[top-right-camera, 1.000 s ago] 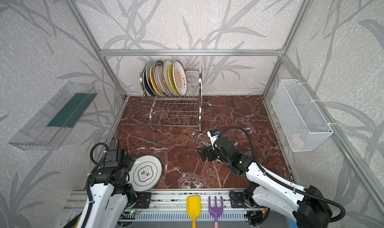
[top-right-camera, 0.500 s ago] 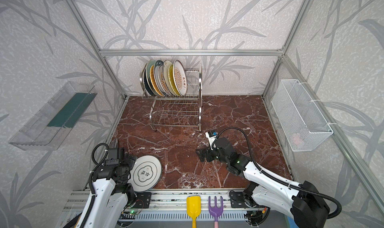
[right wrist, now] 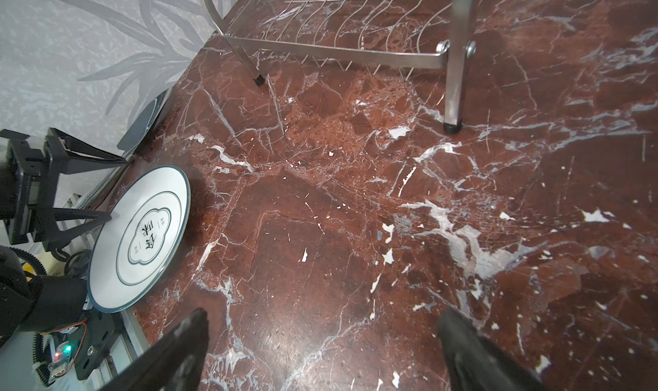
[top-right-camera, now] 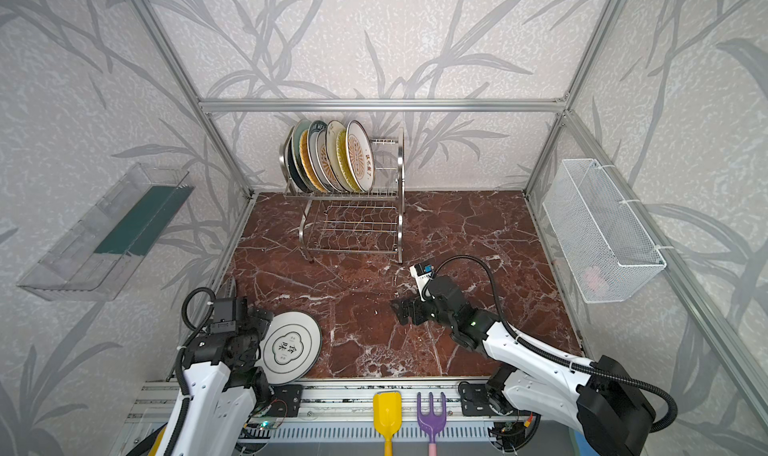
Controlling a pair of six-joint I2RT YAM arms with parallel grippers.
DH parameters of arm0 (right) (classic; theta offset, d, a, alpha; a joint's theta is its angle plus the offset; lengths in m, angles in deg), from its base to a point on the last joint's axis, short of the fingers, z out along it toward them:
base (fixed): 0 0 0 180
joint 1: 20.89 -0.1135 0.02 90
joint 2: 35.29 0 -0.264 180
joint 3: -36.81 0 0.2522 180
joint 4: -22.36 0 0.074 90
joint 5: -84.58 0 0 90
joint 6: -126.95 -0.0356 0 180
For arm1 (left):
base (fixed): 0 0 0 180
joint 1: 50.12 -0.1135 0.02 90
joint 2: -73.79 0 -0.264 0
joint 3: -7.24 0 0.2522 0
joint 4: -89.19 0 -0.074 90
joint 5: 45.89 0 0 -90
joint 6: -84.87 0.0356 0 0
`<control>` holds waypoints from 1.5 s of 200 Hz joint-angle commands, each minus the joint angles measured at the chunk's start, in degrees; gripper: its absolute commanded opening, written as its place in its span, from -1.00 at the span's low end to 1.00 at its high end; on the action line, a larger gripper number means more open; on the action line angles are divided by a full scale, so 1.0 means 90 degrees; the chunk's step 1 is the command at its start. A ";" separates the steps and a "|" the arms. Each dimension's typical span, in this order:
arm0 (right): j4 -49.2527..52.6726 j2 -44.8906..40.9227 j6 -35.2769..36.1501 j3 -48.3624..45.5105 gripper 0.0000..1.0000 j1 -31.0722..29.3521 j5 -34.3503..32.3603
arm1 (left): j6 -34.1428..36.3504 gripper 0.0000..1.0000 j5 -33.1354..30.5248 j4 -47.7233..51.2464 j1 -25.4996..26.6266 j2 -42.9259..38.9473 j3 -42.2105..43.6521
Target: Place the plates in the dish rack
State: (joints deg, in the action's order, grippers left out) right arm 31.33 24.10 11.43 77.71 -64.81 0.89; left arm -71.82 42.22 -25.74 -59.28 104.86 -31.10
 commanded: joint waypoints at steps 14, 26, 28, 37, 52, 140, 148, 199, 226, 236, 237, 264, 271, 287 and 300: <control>-0.0216 0.0017 -0.0052 -0.0085 0.98 -0.0040 0.0071 | -0.0220 0.99 -0.1275 0.0731 -0.0059 -0.0251 -0.0431; -0.0227 0.0031 -0.0046 -0.0085 0.98 -0.0039 0.0097 | -0.0309 0.98 -0.1410 0.0708 -0.0133 -0.0161 -0.0398; -0.0228 0.0031 -0.0046 -0.0085 0.98 -0.0041 0.0104 | -0.0320 0.98 -0.1413 0.0682 -0.0153 -0.0142 -0.0390; -0.0263 0.0034 -0.0046 -0.0100 0.98 -0.0035 0.0128 | -0.0313 0.98 -0.1328 0.0483 -0.0268 -0.0059 -0.0276; -0.0275 0.0014 -0.0031 -0.0110 0.98 -0.0042 0.0148 | -0.0304 0.98 -0.1127 0.0166 -0.0501 0.0065 -0.0101; -0.0463 0.0022 -0.0027 -0.0173 0.98 -0.0042 0.0335 | -0.0117 0.98 -0.0236 -0.0335 -0.1551 0.0892 0.0250; -0.0468 0.0022 -0.0026 -0.0173 0.98 -0.0040 0.0335 | -0.0109 0.98 -0.0172 -0.0383 -0.1565 0.0886 0.0290; -0.0473 0.0002 -0.0045 -0.0183 0.98 -0.0041 0.0336 | -0.0023 0.99 0.0687 -0.0803 -0.1559 0.0865 0.0547; -0.0482 0.0021 -0.0055 -0.0183 0.98 -0.0042 0.0354 | -0.0057 0.98 0.1157 -0.0827 -0.1514 0.0808 0.0643; -0.0494 0.0036 -0.0060 -0.0183 0.98 -0.0039 0.0356 | -0.0124 0.98 0.1302 -0.0897 -0.1437 0.0778 0.0696; -0.0498 0.0039 -0.0063 -0.0183 0.98 -0.0040 0.0355 | -0.0131 0.98 0.1313 -0.0906 -0.1430 0.0777 0.0703; -0.0502 0.0080 -0.0065 -0.0173 0.98 -0.0042 0.0374 | -0.0557 0.98 0.1311 -0.1164 -0.0809 0.0569 0.0811; -0.0512 0.0080 -0.0065 -0.0169 0.98 -0.0041 0.0373 | -0.0710 0.98 0.1197 -0.1196 -0.0539 0.0535 0.0808; -0.0512 0.0092 -0.0065 -0.0173 0.98 -0.0037 0.0349 | -0.1068 0.98 0.0955 -0.1346 0.0072 0.0564 0.0815; -0.0512 0.0100 -0.0056 -0.0173 0.98 -0.0034 0.0336 | -0.1327 0.98 0.0819 -0.1560 0.0480 0.0700 0.0841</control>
State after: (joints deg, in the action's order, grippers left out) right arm 28.57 24.80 11.19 76.63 -64.81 3.69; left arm -77.22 51.48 -37.17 -60.20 109.95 -24.80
